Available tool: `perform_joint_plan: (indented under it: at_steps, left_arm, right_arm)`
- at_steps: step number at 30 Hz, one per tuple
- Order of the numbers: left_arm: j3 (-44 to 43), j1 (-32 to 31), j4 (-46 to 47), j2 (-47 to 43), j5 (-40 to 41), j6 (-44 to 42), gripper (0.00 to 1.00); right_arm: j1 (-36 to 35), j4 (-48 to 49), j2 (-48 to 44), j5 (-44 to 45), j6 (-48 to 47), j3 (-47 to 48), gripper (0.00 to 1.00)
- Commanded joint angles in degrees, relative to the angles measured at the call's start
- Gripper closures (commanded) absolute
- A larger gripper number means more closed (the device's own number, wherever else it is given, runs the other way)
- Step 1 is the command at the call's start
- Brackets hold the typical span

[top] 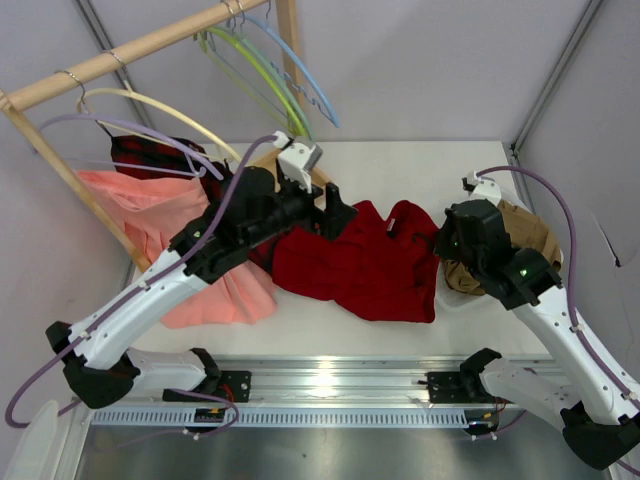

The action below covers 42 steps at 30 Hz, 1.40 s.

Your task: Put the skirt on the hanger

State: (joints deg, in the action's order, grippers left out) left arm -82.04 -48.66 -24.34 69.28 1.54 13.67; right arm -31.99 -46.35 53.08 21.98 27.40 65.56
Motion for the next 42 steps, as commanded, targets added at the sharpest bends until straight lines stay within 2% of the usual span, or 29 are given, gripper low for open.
perform_joint_plan:
  at_steps: [1, 6, 9, 12, 14, 18, 23, 27, 35, 42]
  left_arm:
    - [-2.60, -4.58, -0.72, 2.96, 3.29, -4.09, 0.06]
    - [-1.19, -6.79, 3.68, 9.20, -0.13, -1.64, 0.08]
    - [-3.90, -6.97, 2.72, 15.43, 2.57, 1.78, 0.11]
    - [-8.38, -7.23, 2.19, 20.28, 2.68, 1.45, 0.16]
    - [-9.27, -7.67, 4.63, 21.25, -0.38, 0.05, 0.18]
    - [-9.63, -8.99, 10.27, 22.21, -7.33, -3.73, 0.24]
    - [-14.17, -10.31, 9.50, 26.96, -5.76, -5.94, 0.32]
    - [-17.10, -10.40, 7.90, 29.78, -3.66, -0.25, 0.38]
    - [-21.93, -10.40, 2.46, 33.73, 5.22, 6.19, 0.40]
    - [-21.93, -10.40, 3.33, 35.13, 5.23, 8.38, 0.50]
  right_arm:
    - [1.83, -0.15, -2.27, 0.10, -0.06, 1.68, 1.00]
    - [9.92, 2.40, -4.38, -10.44, -1.82, 2.03, 1.00]
    - [13.95, 3.10, -4.83, -17.39, -3.05, 2.03, 1.00]
    - [15.55, 3.02, -4.30, -21.18, -3.58, 1.85, 1.00]
    - [15.82, 3.45, -4.04, -23.36, -3.49, 1.50, 1.00]
    - [16.69, 5.64, -4.21, -26.01, -2.44, 0.27, 1.00]
    - [17.57, 9.25, -3.42, -28.74, -0.77, -1.49, 1.00]
    - [18.19, 10.05, -2.81, -28.57, -1.12, -0.79, 1.00]
    - [21.35, 11.19, -3.33, -29.27, -2.96, -0.87, 1.00]
    - [23.55, 12.07, -3.42, -33.22, -3.05, -1.84, 1.00]
